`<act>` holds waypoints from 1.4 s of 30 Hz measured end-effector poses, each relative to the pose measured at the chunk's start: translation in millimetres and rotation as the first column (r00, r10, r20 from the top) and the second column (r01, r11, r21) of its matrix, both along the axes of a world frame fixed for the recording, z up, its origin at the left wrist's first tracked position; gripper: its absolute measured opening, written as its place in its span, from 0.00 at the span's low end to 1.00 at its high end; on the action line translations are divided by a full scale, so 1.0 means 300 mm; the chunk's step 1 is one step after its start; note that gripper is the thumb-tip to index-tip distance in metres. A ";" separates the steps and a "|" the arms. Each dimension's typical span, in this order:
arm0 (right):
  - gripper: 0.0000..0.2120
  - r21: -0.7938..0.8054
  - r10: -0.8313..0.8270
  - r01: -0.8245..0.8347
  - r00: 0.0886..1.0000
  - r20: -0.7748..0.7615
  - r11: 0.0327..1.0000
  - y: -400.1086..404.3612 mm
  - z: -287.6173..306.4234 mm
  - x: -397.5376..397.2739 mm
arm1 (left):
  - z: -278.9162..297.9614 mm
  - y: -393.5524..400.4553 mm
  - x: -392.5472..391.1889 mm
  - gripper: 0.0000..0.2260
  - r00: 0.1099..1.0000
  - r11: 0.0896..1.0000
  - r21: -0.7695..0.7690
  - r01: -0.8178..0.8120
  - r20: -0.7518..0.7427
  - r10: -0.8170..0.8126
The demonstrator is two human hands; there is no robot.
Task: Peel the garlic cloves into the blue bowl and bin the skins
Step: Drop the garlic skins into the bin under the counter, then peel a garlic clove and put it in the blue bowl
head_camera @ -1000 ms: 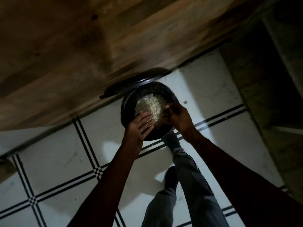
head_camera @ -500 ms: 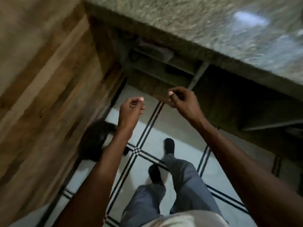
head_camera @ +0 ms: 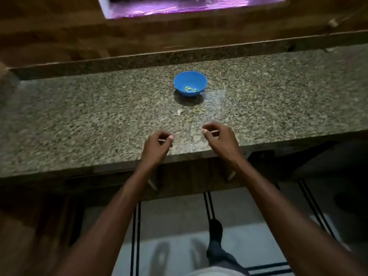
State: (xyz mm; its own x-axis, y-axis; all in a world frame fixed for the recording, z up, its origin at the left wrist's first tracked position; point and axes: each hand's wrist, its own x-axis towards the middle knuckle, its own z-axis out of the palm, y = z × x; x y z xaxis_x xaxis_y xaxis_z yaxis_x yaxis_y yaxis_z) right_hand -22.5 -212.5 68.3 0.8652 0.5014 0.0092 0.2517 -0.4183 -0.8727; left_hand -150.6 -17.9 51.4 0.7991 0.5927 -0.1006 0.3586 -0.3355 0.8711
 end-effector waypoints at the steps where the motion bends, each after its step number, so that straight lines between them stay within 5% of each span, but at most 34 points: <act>1: 0.11 -0.011 -0.015 0.015 1.000 -0.009 1.000 -0.020 -0.005 0.056 | -0.005 -0.013 0.065 0.06 1.000 1.000 0.014 0.014 -0.022 -0.013; 13: 0.14 -0.215 0.062 -0.076 0.996 -0.071 0.974 0.102 -0.166 0.529 | -0.151 0.077 0.504 0.04 0.986 0.990 0.105 -0.091 -0.126 0.105; 19: 0.09 -0.398 0.170 -0.120 0.981 0.091 0.909 0.331 -0.267 0.679 | -0.240 0.256 0.594 0.11 0.966 0.970 0.184 -0.157 -0.177 0.190; 24: 0.05 -0.445 0.257 -0.182 0.960 0.114 0.877 0.390 -0.316 0.706 | -0.260 0.343 0.651 0.15 0.980 0.981 0.184 -0.066 -0.171 0.098; 31: 0.07 -0.188 0.096 -0.076 0.990 0.102 0.979 0.434 -0.120 0.726 | -0.314 0.385 0.696 0.11 0.985 0.961 0.227 0.160 -0.104 -0.140; 35: 0.07 -0.153 0.105 -0.080 0.982 0.158 0.985 0.553 -0.075 0.823 | -0.328 0.382 0.699 0.06 0.988 0.955 0.258 0.148 -0.090 -0.129; 39: 0.08 -0.256 0.188 -0.137 0.964 0.187 0.957 0.633 -0.091 0.884 | -0.293 0.362 0.699 0.06 0.996 0.985 0.156 0.075 -0.066 -0.066; 42: 0.08 -0.289 0.206 -0.145 0.960 0.192 0.946 0.644 -0.097 0.899 | -0.259 0.340 0.705 0.07 0.995 0.993 -0.089 -0.081 -0.062 0.076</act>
State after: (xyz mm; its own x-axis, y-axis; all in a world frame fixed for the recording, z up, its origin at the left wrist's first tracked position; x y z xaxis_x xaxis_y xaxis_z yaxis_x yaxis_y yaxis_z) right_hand 247.2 -19.3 39.2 0.7553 0.6547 0.0293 0.5124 -0.5620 -0.6494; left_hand 60.8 84.2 -26.3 0.7418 0.6394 -0.2022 0.4315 -0.2243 0.8738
